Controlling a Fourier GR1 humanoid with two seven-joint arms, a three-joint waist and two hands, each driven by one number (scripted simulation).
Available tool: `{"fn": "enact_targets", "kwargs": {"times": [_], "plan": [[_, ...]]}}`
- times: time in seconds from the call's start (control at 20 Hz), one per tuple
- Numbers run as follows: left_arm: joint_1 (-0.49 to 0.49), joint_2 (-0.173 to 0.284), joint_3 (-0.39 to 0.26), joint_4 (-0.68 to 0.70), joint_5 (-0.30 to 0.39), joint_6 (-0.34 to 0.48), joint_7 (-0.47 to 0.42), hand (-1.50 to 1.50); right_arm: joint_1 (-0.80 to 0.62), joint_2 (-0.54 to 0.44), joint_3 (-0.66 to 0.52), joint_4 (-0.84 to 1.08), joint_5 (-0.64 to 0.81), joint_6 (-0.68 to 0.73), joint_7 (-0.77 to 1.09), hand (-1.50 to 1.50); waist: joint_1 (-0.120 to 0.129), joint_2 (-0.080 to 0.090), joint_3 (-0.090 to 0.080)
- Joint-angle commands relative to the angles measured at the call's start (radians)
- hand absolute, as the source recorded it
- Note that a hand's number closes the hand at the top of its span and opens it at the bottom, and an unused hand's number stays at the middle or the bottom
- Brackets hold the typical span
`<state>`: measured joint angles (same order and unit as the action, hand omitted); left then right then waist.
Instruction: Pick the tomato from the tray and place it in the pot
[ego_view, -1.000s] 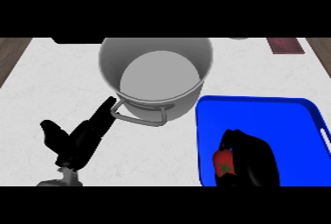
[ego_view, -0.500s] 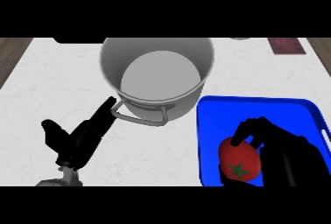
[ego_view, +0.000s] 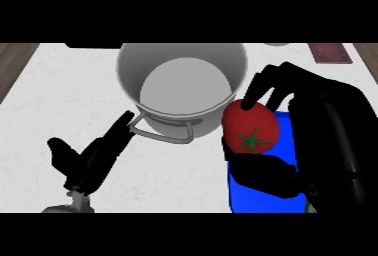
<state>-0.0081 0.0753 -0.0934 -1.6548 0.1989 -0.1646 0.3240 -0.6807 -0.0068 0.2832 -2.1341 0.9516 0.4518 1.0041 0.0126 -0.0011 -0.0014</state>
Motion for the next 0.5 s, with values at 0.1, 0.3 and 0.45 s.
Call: {"fn": "enact_targets", "kwargs": {"times": [0.1, 0.3, 0.45], "plan": [[-0.002, 0.001, 0.011, 0.045, 0.003, -0.016, -0.023, 0.0, -0.239, 0.007, -0.125, 0.293, -0.091, -0.07, 0.074, 1.5, 0.009, 0.004, 0.0], [-0.01, -0.008, 0.015, 0.055, 0.0, -0.013, -0.036, 0.0, -0.311, 0.007, -0.126, 0.455, -0.08, -0.142, 0.018, 1.5, 0.004, 0.003, 0.0], [-0.055, -0.019, -0.005, 0.005, -0.007, 0.019, 0.049, 0.0, -0.352, 0.007, -0.199, 0.634, -0.08, -0.222, -0.133, 1.5, 0.006, 0.005, 0.001]]}}
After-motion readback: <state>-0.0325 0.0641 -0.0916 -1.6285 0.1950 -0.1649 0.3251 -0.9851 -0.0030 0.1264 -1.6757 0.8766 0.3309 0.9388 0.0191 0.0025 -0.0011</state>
